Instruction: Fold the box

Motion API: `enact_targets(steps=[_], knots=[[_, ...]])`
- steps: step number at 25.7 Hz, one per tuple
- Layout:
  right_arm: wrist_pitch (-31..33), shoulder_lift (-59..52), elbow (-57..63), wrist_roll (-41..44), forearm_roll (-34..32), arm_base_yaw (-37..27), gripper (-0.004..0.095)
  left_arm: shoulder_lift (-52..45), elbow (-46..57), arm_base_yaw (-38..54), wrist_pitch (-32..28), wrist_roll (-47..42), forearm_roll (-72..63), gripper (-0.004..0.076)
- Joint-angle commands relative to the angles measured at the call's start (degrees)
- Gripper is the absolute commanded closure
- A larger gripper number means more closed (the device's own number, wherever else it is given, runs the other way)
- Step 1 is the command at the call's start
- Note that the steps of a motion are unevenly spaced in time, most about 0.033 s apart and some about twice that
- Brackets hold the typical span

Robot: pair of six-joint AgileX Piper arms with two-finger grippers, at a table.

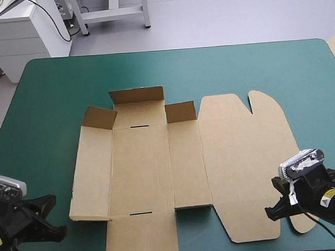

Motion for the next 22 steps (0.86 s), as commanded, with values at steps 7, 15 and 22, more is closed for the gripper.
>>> enact_targets(steps=[7, 15, 22], knots=[[-2.77, -0.05, -1.4, -0.02, 1.02, -0.4, 0.0924, 16.1, -1.74, -0.01, -9.38, 4.48, 0.35, 0.0727], [-2.77, -0.05, -1.4, -0.53, 0.53, -0.4, 0.0923, 28.03, -1.74, -0.01, -15.72, 7.81, -1.78, 0.0706], [-2.03, -0.05, -1.4, -0.53, -1.44, -0.4, 0.0923, 32.87, -2.18, 4.74, -17.08, 16.43, -12.39, 0.0706]])
